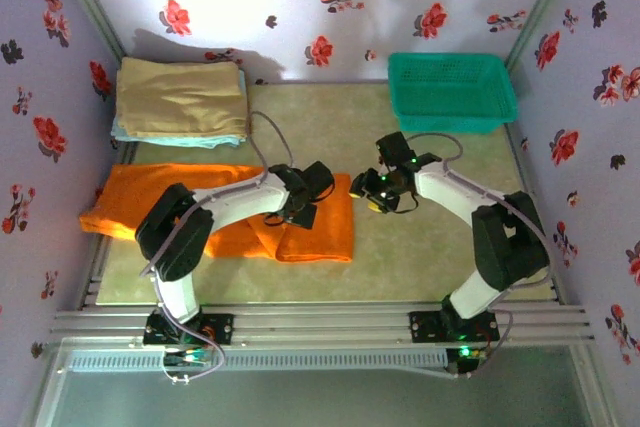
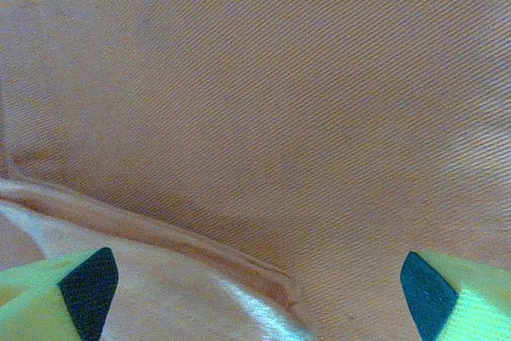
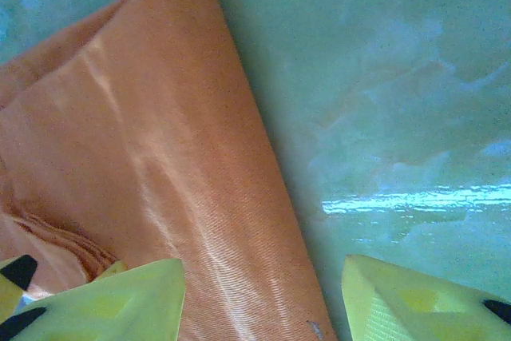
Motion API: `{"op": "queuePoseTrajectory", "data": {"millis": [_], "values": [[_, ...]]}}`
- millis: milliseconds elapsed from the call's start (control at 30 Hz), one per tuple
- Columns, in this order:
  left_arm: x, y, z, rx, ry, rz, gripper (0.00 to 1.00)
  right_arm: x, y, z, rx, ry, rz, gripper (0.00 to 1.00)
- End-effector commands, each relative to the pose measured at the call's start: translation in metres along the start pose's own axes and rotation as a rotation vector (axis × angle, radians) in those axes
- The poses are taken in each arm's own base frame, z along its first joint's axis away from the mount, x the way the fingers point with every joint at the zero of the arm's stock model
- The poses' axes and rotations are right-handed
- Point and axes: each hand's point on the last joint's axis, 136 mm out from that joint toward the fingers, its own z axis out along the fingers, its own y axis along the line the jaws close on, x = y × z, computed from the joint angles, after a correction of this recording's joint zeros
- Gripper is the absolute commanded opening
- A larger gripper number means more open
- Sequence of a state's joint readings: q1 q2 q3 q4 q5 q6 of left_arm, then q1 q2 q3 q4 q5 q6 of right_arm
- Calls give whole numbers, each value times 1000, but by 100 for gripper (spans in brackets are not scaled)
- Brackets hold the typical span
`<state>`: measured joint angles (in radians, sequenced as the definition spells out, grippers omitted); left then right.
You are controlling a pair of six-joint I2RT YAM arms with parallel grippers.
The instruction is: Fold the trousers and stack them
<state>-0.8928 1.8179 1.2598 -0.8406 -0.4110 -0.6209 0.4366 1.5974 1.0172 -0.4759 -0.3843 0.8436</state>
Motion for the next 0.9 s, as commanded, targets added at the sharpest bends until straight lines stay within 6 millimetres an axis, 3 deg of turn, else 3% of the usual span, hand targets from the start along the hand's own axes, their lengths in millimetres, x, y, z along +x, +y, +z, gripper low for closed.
{"op": "queuePoseTrajectory", "data": {"millis": [0,167,300,533,700,867], "values": [[12,23,-5,-166,4,70,95,-3,6,-5,-58,-9,-32,56],[39,47,-1,-259,22,28,88,-5,5,-8,-78,-12,-30,56],[55,73,-12,-303,-1,-61,83,-7,8,-11,-93,-13,-32,56],[85,120,-38,-330,-88,-328,82,-5,13,-11,-115,-2,-50,55],[118,146,-39,-278,-106,-516,81,0,11,-12,-117,12,-71,55],[116,165,-59,-183,-161,-602,81,5,6,-8,-115,29,-97,55]]}}
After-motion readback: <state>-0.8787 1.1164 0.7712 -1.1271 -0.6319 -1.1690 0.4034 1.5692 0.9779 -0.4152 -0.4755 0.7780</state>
